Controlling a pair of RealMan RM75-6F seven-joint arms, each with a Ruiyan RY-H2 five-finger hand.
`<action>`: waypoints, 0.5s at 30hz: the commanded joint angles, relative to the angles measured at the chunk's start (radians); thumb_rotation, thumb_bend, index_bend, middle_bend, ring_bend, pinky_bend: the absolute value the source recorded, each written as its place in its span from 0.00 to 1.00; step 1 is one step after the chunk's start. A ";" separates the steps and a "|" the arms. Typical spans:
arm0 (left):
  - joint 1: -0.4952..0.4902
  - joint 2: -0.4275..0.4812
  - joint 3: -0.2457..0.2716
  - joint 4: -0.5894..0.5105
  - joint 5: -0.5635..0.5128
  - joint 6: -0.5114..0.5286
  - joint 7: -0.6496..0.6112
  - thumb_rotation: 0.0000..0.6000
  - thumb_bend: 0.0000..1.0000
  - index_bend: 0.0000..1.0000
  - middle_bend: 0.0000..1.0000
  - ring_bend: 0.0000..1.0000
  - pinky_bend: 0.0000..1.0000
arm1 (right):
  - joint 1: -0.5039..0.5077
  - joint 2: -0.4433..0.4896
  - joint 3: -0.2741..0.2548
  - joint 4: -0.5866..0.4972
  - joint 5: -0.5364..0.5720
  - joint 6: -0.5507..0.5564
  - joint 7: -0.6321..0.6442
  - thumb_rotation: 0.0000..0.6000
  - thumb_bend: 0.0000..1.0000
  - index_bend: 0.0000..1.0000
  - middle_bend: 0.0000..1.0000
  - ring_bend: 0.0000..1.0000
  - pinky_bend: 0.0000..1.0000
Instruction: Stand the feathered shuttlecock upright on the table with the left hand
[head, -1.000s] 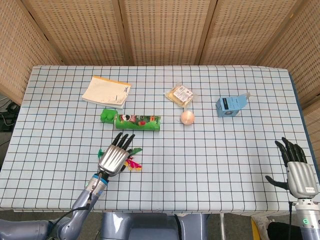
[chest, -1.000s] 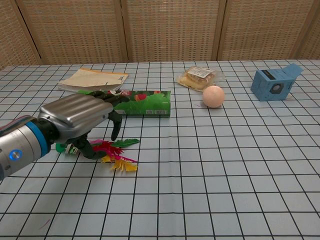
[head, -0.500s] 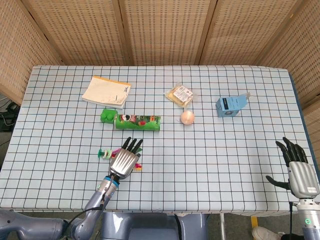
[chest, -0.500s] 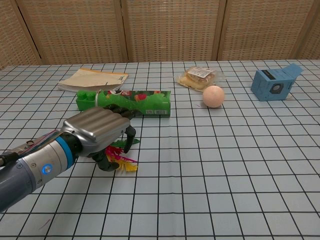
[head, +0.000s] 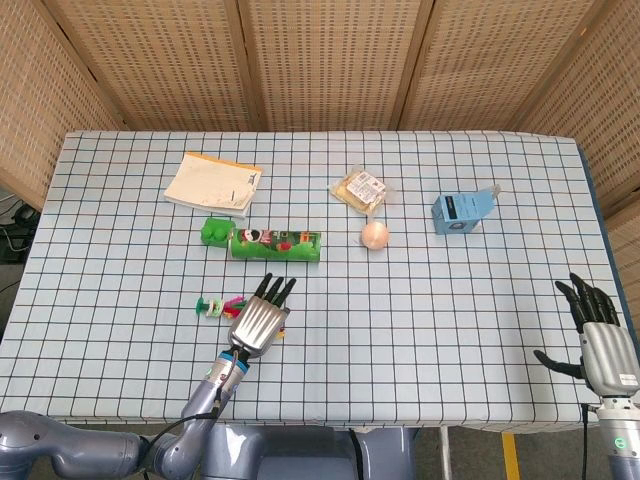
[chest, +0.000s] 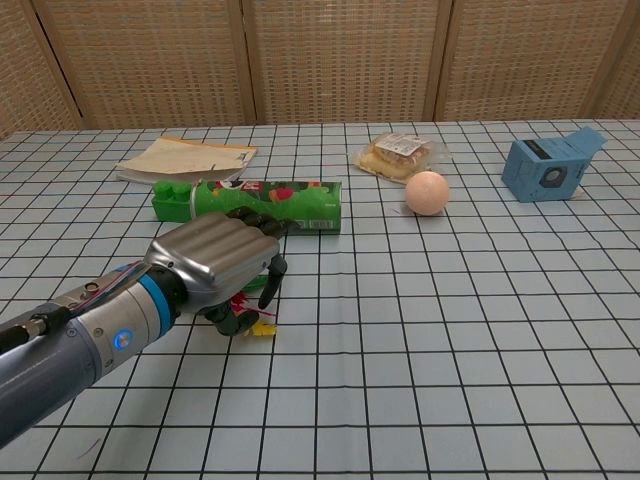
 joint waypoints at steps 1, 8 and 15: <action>-0.004 0.003 0.001 0.000 -0.008 0.002 0.005 1.00 0.39 0.56 0.00 0.00 0.00 | 0.000 0.001 0.000 -0.002 -0.001 0.001 0.005 1.00 0.09 0.13 0.00 0.00 0.00; -0.014 0.004 0.011 0.000 -0.017 0.005 0.012 1.00 0.45 0.60 0.00 0.00 0.00 | -0.001 0.004 -0.003 -0.007 -0.009 0.002 0.008 1.00 0.09 0.13 0.00 0.00 0.00; -0.011 0.034 0.028 -0.051 0.018 0.033 -0.010 1.00 0.58 0.66 0.00 0.00 0.00 | -0.002 0.007 -0.003 -0.009 -0.007 0.002 0.015 1.00 0.09 0.13 0.00 0.00 0.00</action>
